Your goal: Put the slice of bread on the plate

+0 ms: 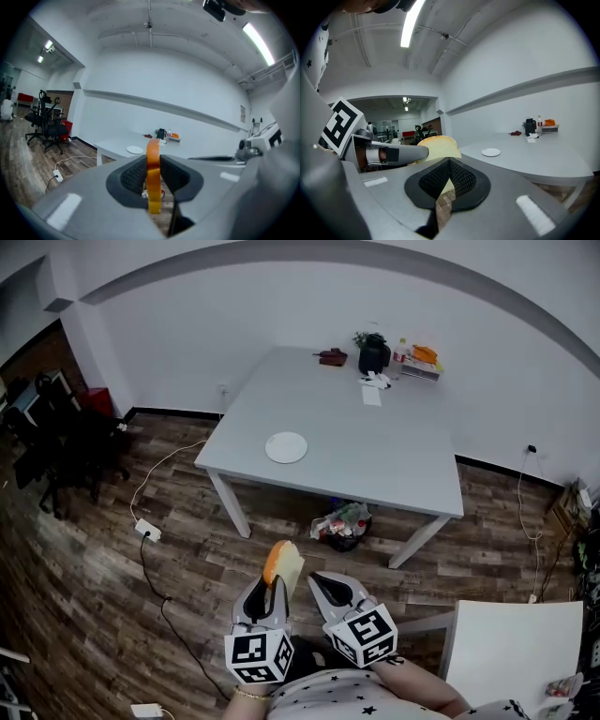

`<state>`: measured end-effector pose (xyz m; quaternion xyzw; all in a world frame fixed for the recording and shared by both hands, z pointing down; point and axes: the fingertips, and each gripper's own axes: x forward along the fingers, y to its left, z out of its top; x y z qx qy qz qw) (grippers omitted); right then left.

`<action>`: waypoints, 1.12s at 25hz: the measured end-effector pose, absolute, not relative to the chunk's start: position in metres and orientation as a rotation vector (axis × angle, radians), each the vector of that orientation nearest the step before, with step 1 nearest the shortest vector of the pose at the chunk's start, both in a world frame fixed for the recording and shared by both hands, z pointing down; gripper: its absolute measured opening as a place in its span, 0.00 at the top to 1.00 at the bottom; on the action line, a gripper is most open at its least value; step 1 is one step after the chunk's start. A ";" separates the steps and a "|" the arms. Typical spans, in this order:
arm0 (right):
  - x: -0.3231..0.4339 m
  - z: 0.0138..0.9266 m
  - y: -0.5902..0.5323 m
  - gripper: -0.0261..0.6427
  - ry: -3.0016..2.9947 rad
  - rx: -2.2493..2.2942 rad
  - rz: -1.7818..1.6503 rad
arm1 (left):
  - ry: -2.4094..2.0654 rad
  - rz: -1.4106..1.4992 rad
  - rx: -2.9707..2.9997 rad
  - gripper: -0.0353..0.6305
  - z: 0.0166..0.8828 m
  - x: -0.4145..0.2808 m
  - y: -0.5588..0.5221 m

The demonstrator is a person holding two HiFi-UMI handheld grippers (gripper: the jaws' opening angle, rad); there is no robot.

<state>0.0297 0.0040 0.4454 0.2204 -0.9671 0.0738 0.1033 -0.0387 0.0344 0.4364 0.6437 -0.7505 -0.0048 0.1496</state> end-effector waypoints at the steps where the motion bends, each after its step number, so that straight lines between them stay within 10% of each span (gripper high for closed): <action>1: 0.029 0.447 -0.001 0.96 -2.852 0.654 0.233 | -2.155 -0.008 1.847 0.81 0.438 -0.040 0.030; 28: -0.128 0.458 -0.283 0.96 -2.765 0.868 0.233 | -1.928 0.012 2.000 0.81 0.452 -0.207 -0.271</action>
